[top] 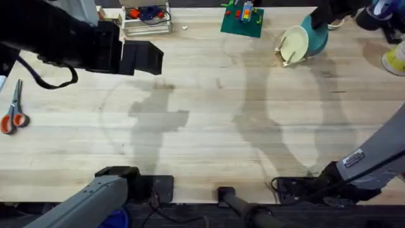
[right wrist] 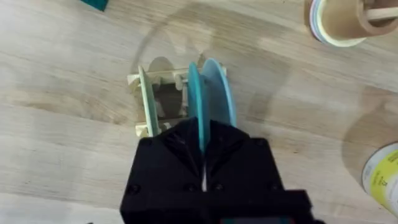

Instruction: Pick up the plates from the table one by one and place each into a slot on the dish rack.

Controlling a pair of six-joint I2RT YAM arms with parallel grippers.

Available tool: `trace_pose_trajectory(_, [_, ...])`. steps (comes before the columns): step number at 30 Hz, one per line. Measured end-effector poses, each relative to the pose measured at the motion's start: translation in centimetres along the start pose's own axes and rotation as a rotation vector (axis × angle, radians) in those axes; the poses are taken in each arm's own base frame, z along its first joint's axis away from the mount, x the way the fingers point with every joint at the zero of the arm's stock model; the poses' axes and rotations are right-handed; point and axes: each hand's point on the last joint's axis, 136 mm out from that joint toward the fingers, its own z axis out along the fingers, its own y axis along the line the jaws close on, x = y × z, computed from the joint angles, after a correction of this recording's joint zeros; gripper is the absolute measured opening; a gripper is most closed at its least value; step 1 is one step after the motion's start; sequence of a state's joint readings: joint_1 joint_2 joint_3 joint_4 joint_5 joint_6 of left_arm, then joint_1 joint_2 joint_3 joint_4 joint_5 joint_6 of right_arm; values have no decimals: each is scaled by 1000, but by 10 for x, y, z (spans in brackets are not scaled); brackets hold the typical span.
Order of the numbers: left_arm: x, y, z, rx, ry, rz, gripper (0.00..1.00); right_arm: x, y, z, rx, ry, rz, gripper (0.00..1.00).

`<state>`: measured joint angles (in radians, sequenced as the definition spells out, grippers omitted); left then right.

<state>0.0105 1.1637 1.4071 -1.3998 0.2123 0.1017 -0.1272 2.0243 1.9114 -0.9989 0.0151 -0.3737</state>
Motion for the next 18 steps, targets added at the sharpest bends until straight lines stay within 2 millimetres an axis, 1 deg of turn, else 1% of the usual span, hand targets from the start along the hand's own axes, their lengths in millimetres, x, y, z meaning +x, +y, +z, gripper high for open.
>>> trace_pose_trajectory(3, [0,0,0,0,0,0,995,0,0,0,0,1,0,111])
trace_pose_trajectory(6, [0,0,0,0,0,0,995,0,0,0,-1,2,0,139])
trace_pose_trajectory(13, [0,0,0,0,0,0,995,1,0,0,-1,3,0,135])
trace_pose_trajectory(18, [0,0,0,0,0,0,995,1,0,0,-1,4,0,91])
